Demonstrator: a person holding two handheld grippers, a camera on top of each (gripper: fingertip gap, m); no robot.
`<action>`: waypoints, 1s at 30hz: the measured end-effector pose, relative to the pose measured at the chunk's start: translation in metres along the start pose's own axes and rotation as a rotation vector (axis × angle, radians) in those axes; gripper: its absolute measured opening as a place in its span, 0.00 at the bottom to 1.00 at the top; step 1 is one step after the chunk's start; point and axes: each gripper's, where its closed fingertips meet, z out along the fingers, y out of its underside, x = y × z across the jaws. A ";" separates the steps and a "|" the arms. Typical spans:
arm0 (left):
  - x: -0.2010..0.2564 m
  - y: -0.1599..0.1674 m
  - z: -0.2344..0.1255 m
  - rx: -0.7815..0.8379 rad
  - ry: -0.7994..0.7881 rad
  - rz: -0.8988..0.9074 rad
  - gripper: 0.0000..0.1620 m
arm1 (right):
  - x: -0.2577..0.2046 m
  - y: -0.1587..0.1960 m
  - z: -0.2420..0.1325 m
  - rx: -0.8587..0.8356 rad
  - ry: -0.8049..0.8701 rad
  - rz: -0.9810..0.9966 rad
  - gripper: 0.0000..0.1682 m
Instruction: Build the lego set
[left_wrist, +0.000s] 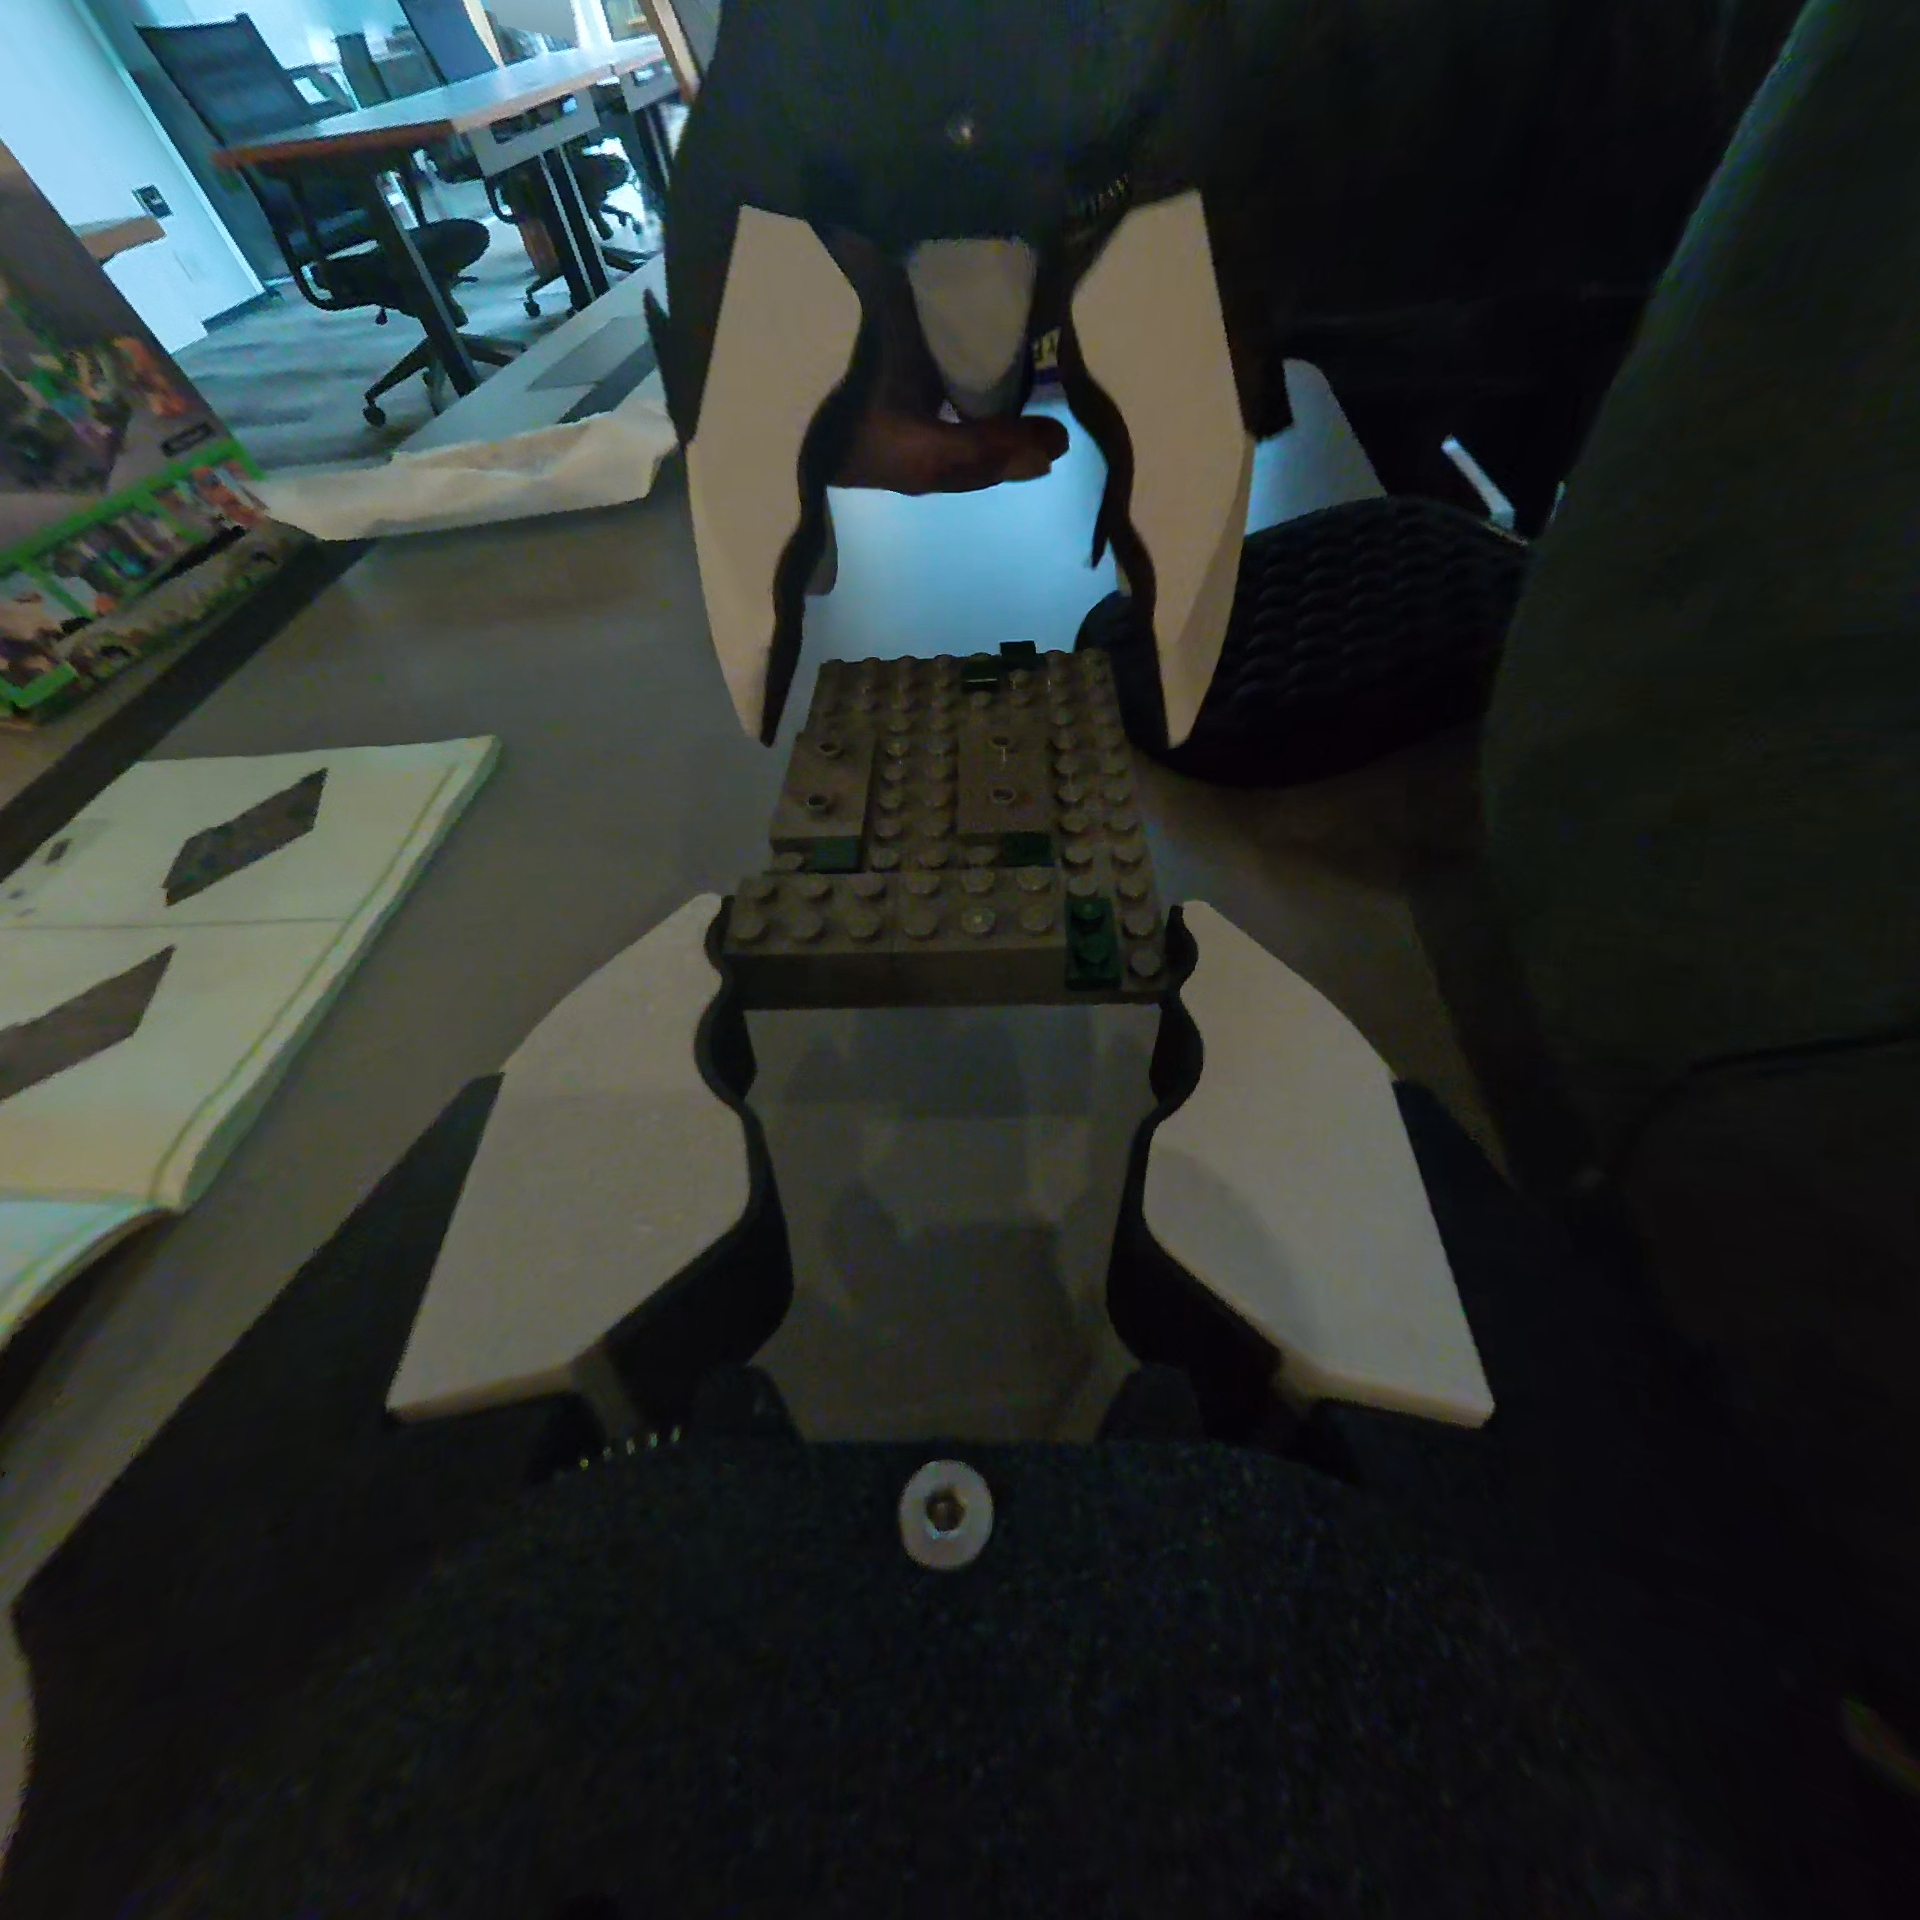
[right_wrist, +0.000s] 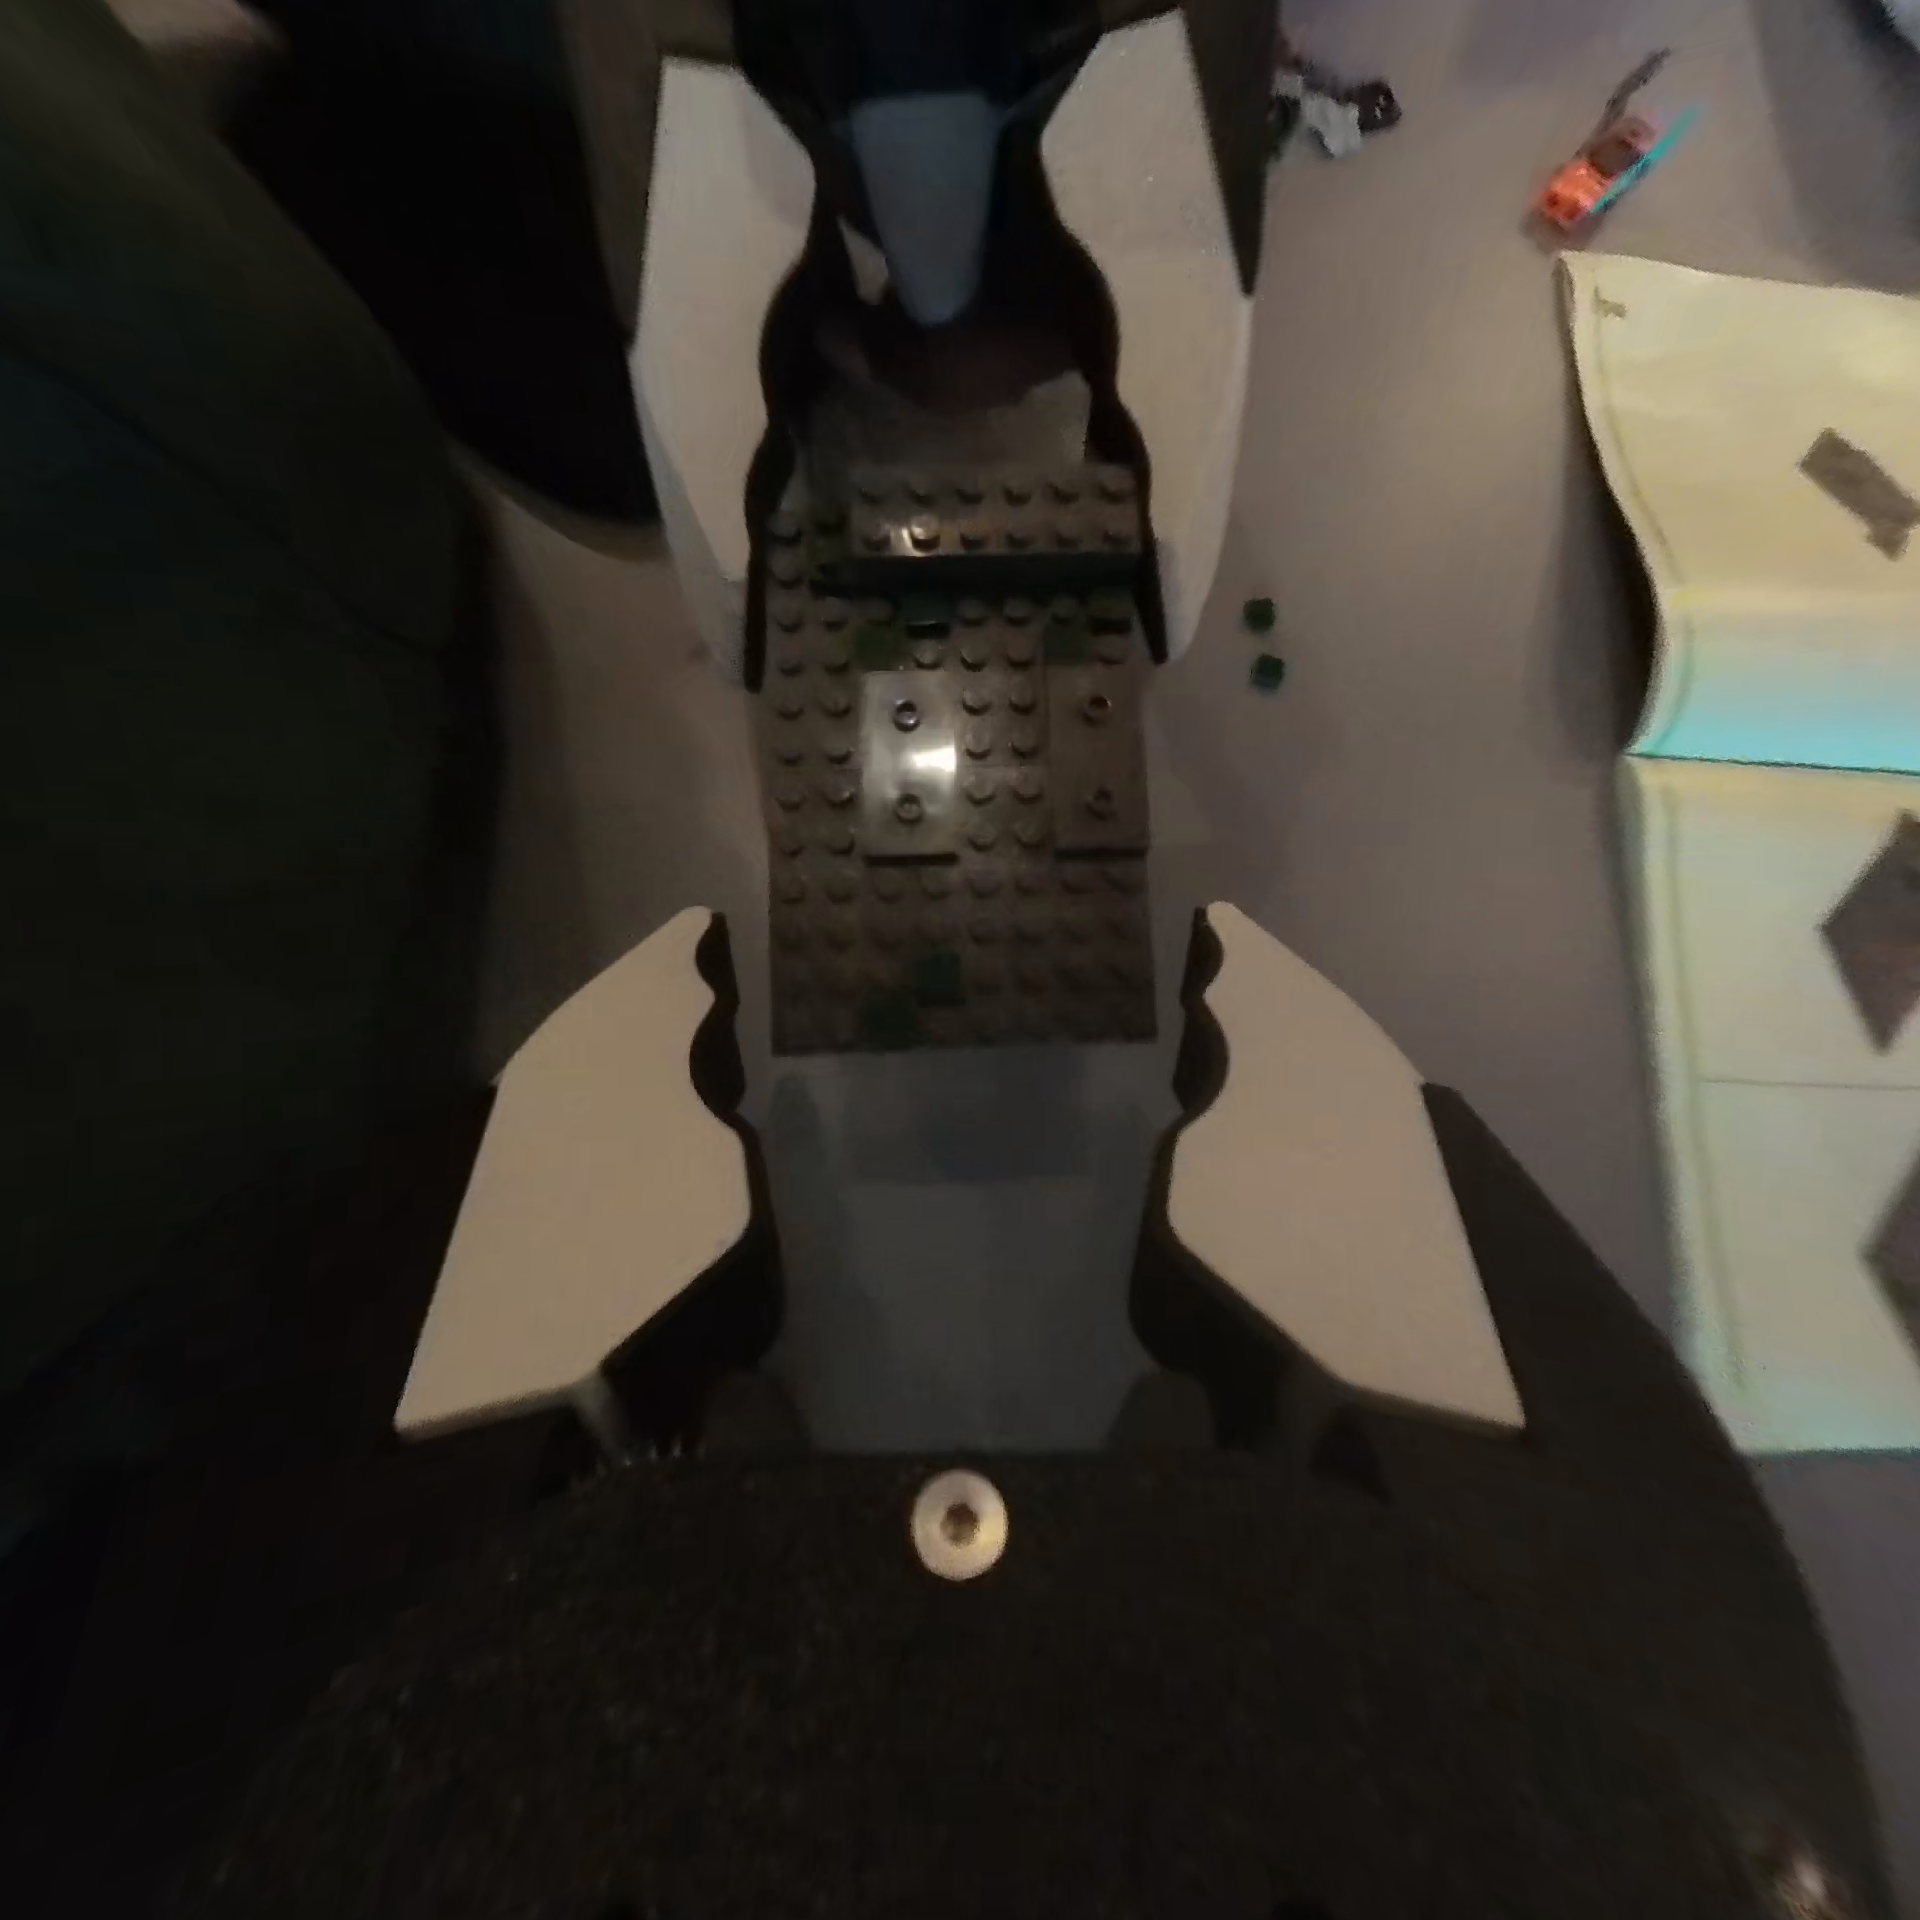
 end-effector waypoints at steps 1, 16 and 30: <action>-0.001 -0.001 0.001 0.002 0.002 0.010 0.47 | 0.001 0.001 0.001 -0.011 0.016 -0.008 0.49; -0.035 0.015 -0.003 -0.117 -0.127 0.008 0.50 | 0.033 0.029 0.004 -0.040 0.255 0.353 0.43; -0.059 0.017 -0.024 -0.175 -0.457 -0.087 0.31 | 0.087 0.081 0.019 -0.120 0.665 0.769 0.43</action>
